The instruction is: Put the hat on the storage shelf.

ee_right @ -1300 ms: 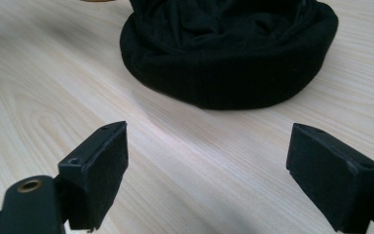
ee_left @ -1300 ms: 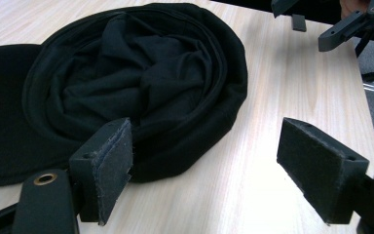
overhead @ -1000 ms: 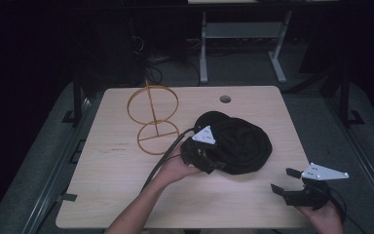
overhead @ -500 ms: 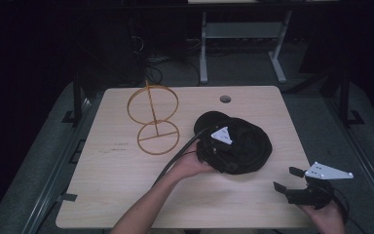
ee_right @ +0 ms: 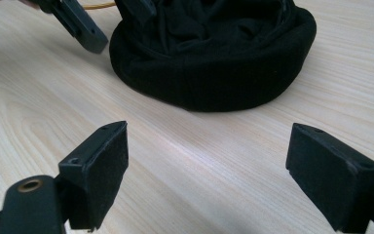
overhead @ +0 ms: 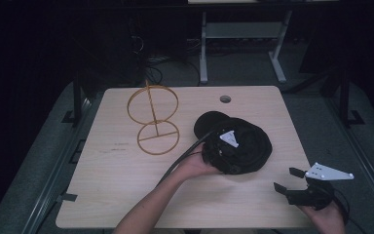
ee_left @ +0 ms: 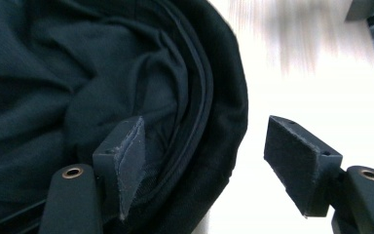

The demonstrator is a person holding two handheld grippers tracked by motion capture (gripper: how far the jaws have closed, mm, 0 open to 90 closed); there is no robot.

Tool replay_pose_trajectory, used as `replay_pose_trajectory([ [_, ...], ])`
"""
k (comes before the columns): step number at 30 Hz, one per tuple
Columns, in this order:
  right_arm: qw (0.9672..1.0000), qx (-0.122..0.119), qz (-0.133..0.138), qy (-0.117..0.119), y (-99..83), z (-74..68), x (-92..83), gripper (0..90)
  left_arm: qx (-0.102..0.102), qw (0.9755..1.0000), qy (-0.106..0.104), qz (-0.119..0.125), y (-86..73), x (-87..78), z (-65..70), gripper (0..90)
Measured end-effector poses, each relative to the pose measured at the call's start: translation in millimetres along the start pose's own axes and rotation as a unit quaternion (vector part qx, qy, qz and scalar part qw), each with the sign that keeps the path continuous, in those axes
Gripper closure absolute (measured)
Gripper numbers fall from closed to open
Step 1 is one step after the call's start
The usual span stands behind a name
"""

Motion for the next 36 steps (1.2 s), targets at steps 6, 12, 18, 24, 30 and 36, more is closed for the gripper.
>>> replay_pose_trajectory([
  [6, 1.0000, 0.001, -0.001, 0.003, -0.3, -0.9, 0.8, 15.2, 0.007, 0.9994, -0.008, -0.034, -7.1, 10.9, -1.5, 35.9],
  [12, 1.0000, -0.001, -0.003, 0.005, -1.2, -0.9, 1.6, 15.2, 0.012, 0.9991, -0.006, -0.040, -8.6, 14.1, -3.0, 40.1],
  [18, 1.0000, -0.002, -0.002, 0.006, -0.9, -1.5, 2.0, 15.2, 0.033, 0.9974, 0.001, -0.065, -10.0, 20.2, 1.0, 42.9],
  [24, 1.0000, -0.003, -0.005, 0.006, -0.9, -2.1, 2.5, 15.2, 0.043, 0.9960, 0.000, -0.079, -11.2, 26.9, 2.9, 47.2],
  [30, 1.0000, -0.003, -0.004, 0.008, -0.9, -1.7, 2.9, 15.2, 0.040, 0.9960, -0.009, -0.080, -11.5, 30.1, 2.3, 53.4],
  [36, 0.9999, -0.002, -0.006, 0.011, -0.6, -2.8, 4.9, 15.2, 0.029, 0.9966, -0.014, -0.076, -10.6, 30.3, 0.7, 61.9],
])
Point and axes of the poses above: each handheld gripper's, and its own axes: x roughly forward along the jaws, y roughly out of its top, z roughly to its right, the point moved 4 cm from there along x, roughly forward along the jaws, and after that the axes turned 14 degrees about x, right-handed, at the moved point
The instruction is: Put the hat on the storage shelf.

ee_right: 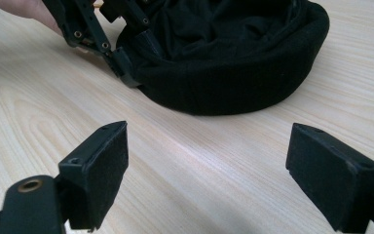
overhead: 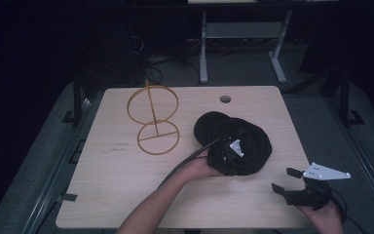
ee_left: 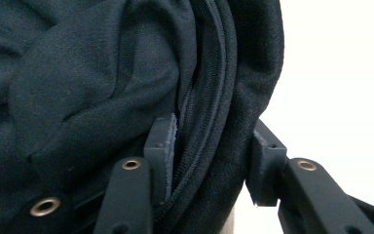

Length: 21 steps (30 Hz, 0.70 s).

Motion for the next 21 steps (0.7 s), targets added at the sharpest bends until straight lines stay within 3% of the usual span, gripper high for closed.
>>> replay_pose_trajectory([
  [10, 1.0000, 0.003, -0.001, 0.001, -0.8, 0.6, 2.0, 15.2, 0.011, 0.9999, -0.004, 0.000, 1.7, -2.3, -0.4, 72.1],
  [21, 1.0000, 0.009, 0.003, 0.003, -1.2, 1.8, 0.5, 15.2, 0.011, 0.9994, -0.011, 0.032, 16.0, -16.8, 4.7, 75.0],
])
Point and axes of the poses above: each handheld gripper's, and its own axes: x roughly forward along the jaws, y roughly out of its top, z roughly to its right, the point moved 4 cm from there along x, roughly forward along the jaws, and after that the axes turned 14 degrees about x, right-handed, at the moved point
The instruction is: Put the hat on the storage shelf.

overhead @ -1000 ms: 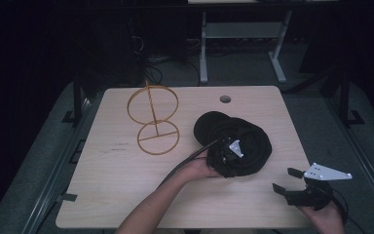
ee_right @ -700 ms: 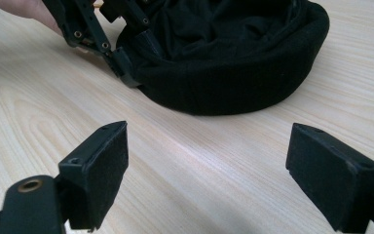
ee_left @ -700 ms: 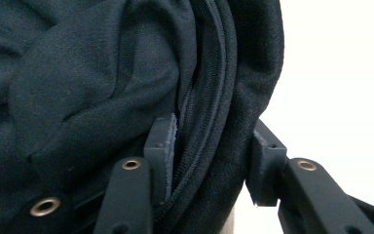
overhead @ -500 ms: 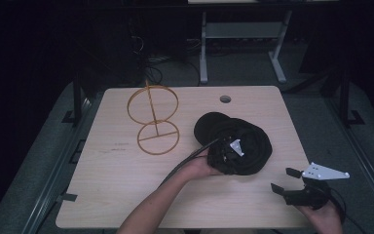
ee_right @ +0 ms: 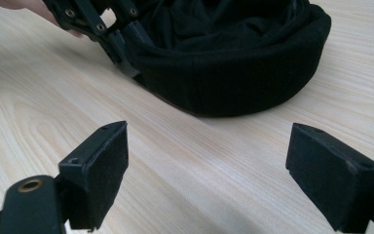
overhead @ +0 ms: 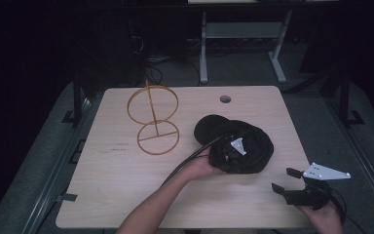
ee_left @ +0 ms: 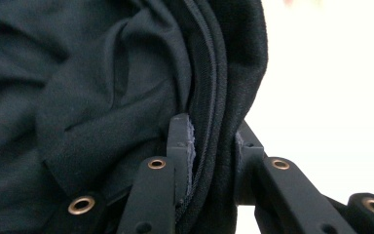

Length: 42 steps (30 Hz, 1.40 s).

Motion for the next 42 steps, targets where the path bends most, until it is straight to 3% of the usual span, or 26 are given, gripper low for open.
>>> replay_pose_trajectory([
  [4, 1.0000, 0.001, 0.002, -0.001, -0.2, 0.4, -1.0, 15.2, -0.009, 0.9996, -0.003, 0.027, 5.4, -8.8, 1.0, 75.6],
  [7, 1.0000, 0.000, 0.005, 0.000, 0.7, -0.9, -1.6, 15.2, -0.022, 0.9972, -0.007, 0.071, 11.7, -25.0, 0.2, 76.0],
  [10, 1.0000, -0.002, 0.007, 0.001, 1.4, -1.8, -1.2, 15.2, -0.027, 0.9957, -0.008, 0.088, 14.0, -32.6, -0.1, 76.4],
  [13, 0.9999, -0.003, 0.009, 0.003, 2.4, -3.8, -0.4, 15.2, -0.035, 0.9920, -0.008, 0.121, 19.0, -50.0, 0.2, 76.7],
  [23, 0.9997, -0.006, 0.020, 0.008, 6.0, -9.1, 0.3, 15.2, -0.035, 0.9877, -0.010, 0.152, 23.3, -74.9, 6.1, 76.8],
  [28, 0.9994, -0.011, 0.031, 0.012, 9.3, -14.6, -0.3, 15.1, -0.041, 0.9810, -0.016, 0.189, 26.6, -94.0, 10.9, 76.6],
  [30, 0.9993, -0.012, 0.034, 0.013, 10.1, -16.1, -0.1, 15.1, -0.041, 0.9799, -0.018, 0.195, 27.0, -97.2, 11.9, 76.6],
  [31, 0.9991, -0.013, 0.038, 0.015, 11.5, -19.0, -0.1, 15.1, -0.042, 0.9770, -0.020, 0.208, 28.3, -103.4, 14.0, 76.6],
  [32, 0.9989, -0.016, 0.041, 0.016, 12.3, -20.3, 0.1, 15.1, -0.042, 0.9755, -0.020, 0.215, 28.9, -106.7, 15.2, 76.6],
  [33, 0.9989, -0.016, 0.041, 0.016, 12.3, -20.3, 0.1, 15.1, -0.042, 0.9755, -0.020, 0.215, 28.9, -106.7, 15.2, 76.6],
  [34, 0.9987, -0.018, 0.044, 0.018, 14.0, -23.5, 0.4, 15.1, -0.043, 0.9723, -0.019, 0.229, 30.2, -113.6, 17.3, 76.6],
  [35, 0.9987, -0.018, 0.044, 0.018, 14.0, -23.5, 0.4, 15.1, -0.043, 0.9723, -0.019, 0.229, 30.2, -113.6, 17.3, 76.6],
  [37, 0.9981, -0.029, 0.051, 0.018, 16.9, -28.6, 1.1, 15.1, -0.043, 0.9679, -0.020, 0.247, 31.4, -124.3, 19.5, 76.5],
  [38, 0.9978, -0.033, 0.055, 0.018, 18.0, -30.4, 1.4, 15.1, -0.043, 0.9679, -0.020, 0.247, 31.4, -124.3, 19.5, 76.5],
  [42, 0.9966, -0.044, 0.068, 0.019, 22.8, -37.4, 3.2, 15.1, -0.037, 0.9633, -0.016, 0.266, 34.9, -140.5, 23.5, 76.4],
])
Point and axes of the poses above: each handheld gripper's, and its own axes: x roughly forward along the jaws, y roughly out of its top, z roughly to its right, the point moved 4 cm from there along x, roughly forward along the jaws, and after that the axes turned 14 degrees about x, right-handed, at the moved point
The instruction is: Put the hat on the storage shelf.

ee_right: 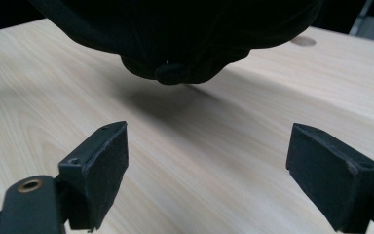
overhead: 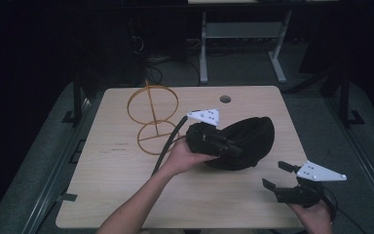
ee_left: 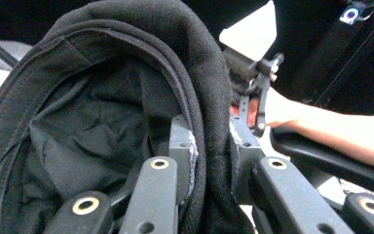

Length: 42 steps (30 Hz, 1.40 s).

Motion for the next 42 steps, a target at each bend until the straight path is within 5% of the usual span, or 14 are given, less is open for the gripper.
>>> replay_pose_trajectory([
  [8, 0.9992, -0.004, 0.037, 0.011, 12.8, -12.5, 6.4, 14.7, 0.001, 0.9998, 0.003, 0.021, 12.5, -9.7, 4.5, 76.3],
  [14, 0.9958, 0.002, 0.086, 0.031, 26.4, -27.3, 12.6, 14.8, 0.006, 0.9995, -0.002, 0.032, 18.7, -9.7, 5.4, 76.2],
  [21, 0.9929, 0.016, 0.109, 0.046, 31.2, -29.1, 18.0, 16.4, 0.006, 0.9991, -0.009, 0.041, 24.5, -6.2, 7.7, 76.2],
  [30, 0.9861, 0.015, 0.156, 0.055, 36.8, -29.5, 19.0, 44.8, 0.000, 0.9976, -0.022, 0.065, 26.9, -5.4, 8.6, 76.2],
  [42, 0.9807, -0.012, 0.185, 0.062, 42.1, -35.3, 7.1, 61.6, -0.018, 0.9947, -0.025, 0.098, 24.2, -17.0, -0.5, 75.2],
])
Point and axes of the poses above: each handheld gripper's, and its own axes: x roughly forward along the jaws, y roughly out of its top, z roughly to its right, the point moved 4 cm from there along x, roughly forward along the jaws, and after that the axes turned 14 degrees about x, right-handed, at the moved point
